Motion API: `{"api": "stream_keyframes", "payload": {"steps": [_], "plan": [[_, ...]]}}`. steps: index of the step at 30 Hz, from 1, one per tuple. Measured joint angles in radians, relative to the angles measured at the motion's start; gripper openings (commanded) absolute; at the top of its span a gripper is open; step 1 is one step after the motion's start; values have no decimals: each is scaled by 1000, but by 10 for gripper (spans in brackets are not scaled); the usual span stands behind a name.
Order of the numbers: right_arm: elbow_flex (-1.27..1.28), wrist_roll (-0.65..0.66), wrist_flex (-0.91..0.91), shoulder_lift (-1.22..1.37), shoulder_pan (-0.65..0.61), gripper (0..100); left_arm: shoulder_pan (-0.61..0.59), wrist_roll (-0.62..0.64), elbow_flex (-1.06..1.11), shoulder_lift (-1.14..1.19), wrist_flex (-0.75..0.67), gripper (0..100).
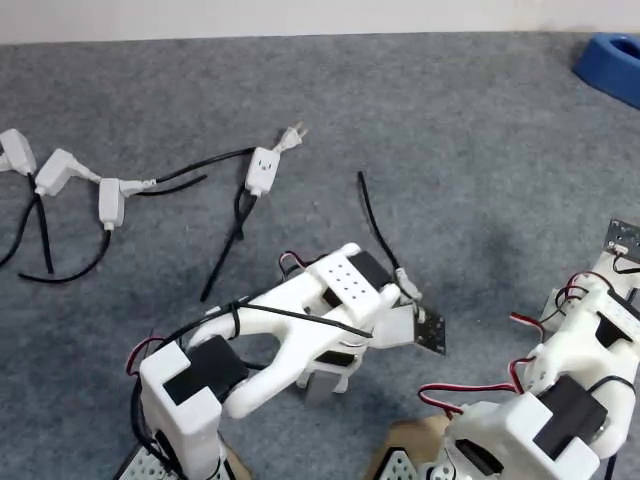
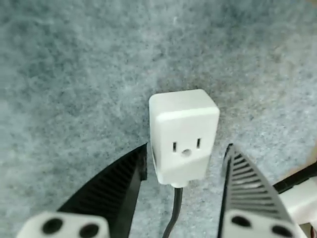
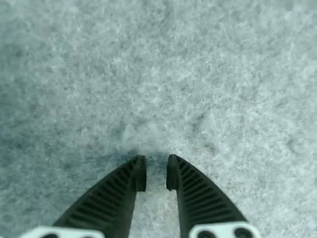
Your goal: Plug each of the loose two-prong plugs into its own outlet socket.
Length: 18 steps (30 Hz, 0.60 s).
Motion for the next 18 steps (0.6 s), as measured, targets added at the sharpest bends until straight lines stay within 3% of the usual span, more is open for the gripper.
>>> {"api": "stream_keyframes", "payload": {"steps": [18], "plan": [[0,0,0,0,0,91,-74,-64,-66,0,-66,252]]}}
